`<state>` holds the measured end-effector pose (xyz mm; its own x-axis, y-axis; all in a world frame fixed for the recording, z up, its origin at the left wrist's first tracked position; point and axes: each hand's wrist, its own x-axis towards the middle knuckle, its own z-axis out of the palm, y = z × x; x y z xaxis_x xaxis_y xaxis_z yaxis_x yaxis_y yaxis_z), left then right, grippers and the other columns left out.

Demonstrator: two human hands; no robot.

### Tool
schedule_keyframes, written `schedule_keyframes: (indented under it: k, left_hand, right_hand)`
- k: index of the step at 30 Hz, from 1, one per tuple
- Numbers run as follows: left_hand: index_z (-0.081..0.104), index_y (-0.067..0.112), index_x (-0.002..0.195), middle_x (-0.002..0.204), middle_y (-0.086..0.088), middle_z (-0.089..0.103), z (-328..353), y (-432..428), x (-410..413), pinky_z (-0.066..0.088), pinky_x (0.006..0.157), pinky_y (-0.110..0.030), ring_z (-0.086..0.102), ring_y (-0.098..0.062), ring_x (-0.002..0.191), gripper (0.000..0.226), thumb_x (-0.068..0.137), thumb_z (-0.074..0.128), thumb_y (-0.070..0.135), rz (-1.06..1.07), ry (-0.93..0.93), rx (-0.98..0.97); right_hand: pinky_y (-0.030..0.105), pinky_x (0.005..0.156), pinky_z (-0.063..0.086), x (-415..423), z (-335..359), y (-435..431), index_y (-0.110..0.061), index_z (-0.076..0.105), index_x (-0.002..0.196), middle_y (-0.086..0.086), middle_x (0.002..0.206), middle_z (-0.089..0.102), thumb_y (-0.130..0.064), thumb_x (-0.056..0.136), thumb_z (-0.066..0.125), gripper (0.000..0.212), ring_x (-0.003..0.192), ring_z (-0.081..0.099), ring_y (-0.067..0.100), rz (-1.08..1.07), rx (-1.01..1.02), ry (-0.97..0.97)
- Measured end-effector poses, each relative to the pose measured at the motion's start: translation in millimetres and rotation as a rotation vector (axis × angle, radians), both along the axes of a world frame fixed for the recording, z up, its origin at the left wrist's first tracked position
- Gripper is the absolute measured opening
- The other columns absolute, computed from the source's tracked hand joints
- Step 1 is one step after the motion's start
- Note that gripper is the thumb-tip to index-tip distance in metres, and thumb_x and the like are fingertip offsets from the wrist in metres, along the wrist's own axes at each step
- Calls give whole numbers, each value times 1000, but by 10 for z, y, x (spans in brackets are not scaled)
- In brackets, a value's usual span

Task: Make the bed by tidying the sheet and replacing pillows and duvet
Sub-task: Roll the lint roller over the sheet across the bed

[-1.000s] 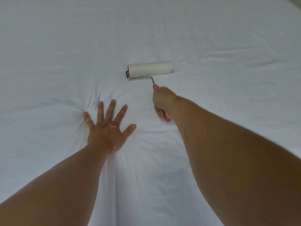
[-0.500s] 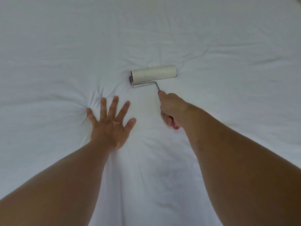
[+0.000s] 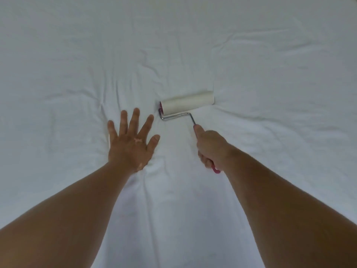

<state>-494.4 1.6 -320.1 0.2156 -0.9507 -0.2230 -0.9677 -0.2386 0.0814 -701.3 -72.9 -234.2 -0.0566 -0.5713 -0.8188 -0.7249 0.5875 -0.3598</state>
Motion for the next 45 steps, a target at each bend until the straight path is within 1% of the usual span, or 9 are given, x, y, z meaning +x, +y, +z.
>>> schedule_keyframes:
  k: [3, 6, 11, 16, 20, 29, 36, 41, 45]
  left_hand:
    - [-16, 41, 157, 167, 2, -24, 35, 222, -140, -7, 121, -61, -25, -29, 152, 73, 89, -14, 70, 16, 23, 6]
    - [-20, 42, 156, 164, 2, -29, 61, 411, -240, -10, 121, -60, -28, -28, 151, 73, 89, -13, 72, 24, 31, 30]
    - [-24, 42, 154, 165, -1, -27, 35, 588, -354, -9, 120, -61, -26, -30, 151, 74, 91, -7, 77, 19, 5, 15]
    - [-19, 42, 156, 166, -1, -24, -34, 509, -315, -8, 119, -63, -23, -31, 152, 78, 88, -6, 79, 32, -24, 26]
    - [-19, 43, 156, 166, 0, -26, -67, 505, -346, -9, 119, -63, -25, -30, 152, 79, 87, -8, 79, 34, -29, 37]
    - [-19, 42, 156, 167, -1, -23, -42, 533, -366, -7, 119, -64, -23, -31, 152, 78, 88, -7, 79, 29, -41, 19]
    - [-13, 40, 158, 168, -1, -19, -31, 529, -373, -6, 120, -63, -20, -31, 153, 80, 88, -3, 80, 26, -45, 32]
    - [-14, 35, 159, 168, -3, -20, 76, 730, -526, -7, 120, -63, -21, -30, 153, 85, 88, -1, 81, 45, 3, 61]
    - [-17, 34, 158, 167, -3, -21, 100, 1040, -771, -10, 120, -62, -23, -28, 153, 85, 88, -2, 81, 69, 33, 50]
  right_hand:
    - [14, 43, 34, 90, 88, -142, -15, 39, 66, 6, 48, 39, -57, 101, 30, 56, 27, 28, 13, -44, -16, -57]
    - [23, 46, 35, -219, 74, 369, -24, 43, 67, 14, 56, 49, -52, 103, 30, 48, 36, 40, 18, 55, -42, 15]
    - [28, 50, 24, -762, 151, 1375, -21, 43, 68, 6, 60, 38, -70, 93, 41, 55, 44, 30, 16, -183, 141, 28]
    - [24, 51, 28, -497, 42, 888, -16, 46, 75, 8, 58, 45, -72, 92, 36, 59, 40, 34, 16, -130, 82, 63]
    - [24, 54, 27, -322, 55, 581, -15, 41, 66, 7, 57, 43, -70, 94, 33, 62, 40, 32, 15, -102, 103, 63]
    - [25, 47, 32, -996, 191, 1677, -25, 45, 67, 8, 56, 46, -72, 93, 37, 54, 41, 40, 19, -119, 142, 97]
    - [23, 52, 31, -553, -28, 863, -16, 42, 65, 8, 54, 43, -67, 96, 33, 61, 36, 33, 14, -81, 31, 6]
    - [27, 52, 41, -1016, 1, 1653, -28, 43, 69, 8, 69, 52, -68, 97, 26, 52, 56, 49, 22, 71, -41, 37]
    - [24, 41, 34, -1358, 121, 2225, -23, 47, 68, 1, 56, 48, -78, 88, 35, 61, 41, 43, 21, -124, 29, -7]
